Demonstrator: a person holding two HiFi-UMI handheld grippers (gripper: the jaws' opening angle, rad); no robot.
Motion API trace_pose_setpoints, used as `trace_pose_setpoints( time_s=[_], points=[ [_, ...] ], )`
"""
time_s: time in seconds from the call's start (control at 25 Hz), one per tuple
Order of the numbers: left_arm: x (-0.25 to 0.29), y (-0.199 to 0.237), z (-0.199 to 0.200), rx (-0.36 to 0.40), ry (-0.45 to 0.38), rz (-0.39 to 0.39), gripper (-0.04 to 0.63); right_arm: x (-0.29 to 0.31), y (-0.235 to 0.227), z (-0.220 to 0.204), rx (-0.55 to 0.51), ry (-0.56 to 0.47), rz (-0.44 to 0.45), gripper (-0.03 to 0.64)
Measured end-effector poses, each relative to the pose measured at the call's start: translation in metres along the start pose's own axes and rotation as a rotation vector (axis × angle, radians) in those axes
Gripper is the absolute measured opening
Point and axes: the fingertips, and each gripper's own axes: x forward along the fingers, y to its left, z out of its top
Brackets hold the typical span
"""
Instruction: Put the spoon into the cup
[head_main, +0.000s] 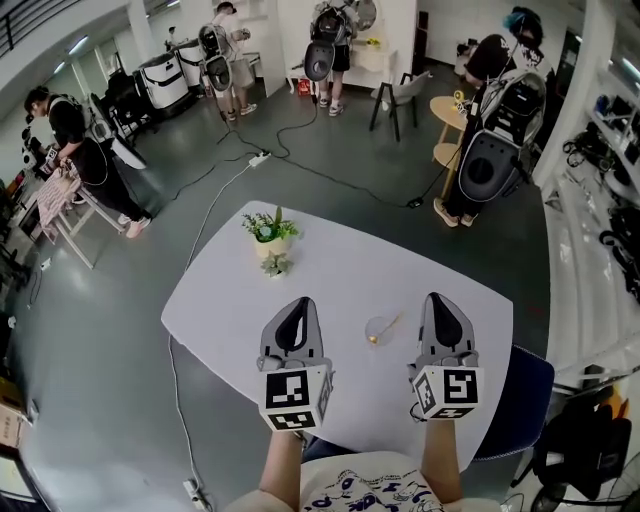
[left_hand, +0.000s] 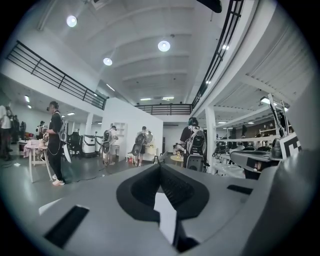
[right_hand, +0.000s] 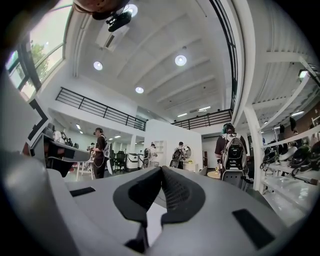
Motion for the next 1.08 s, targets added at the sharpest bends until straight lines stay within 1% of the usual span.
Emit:
trace_pose_setpoints(
  time_s=[0.36, 0.72, 1.08],
  points=[
    [-0.009, -0.004, 0.004, 0.002, -0.022, 0.007, 0.014, -0.007, 0.000, 0.006, -0.003, -0.019, 0.009, 0.012],
    [-0.016, -0.004, 0.007, 0.005, -0.022, 0.014, 0.012, -0.011, 0.002, 0.009, 0.001, -0.021, 0.014, 0.012],
    [-0.010, -0.006, 0.004, 0.010, -0.025, 0.017, 0.012, -0.006, -0.002, 0.008, -0.003, -0.028, 0.022, 0.012]
  ],
)
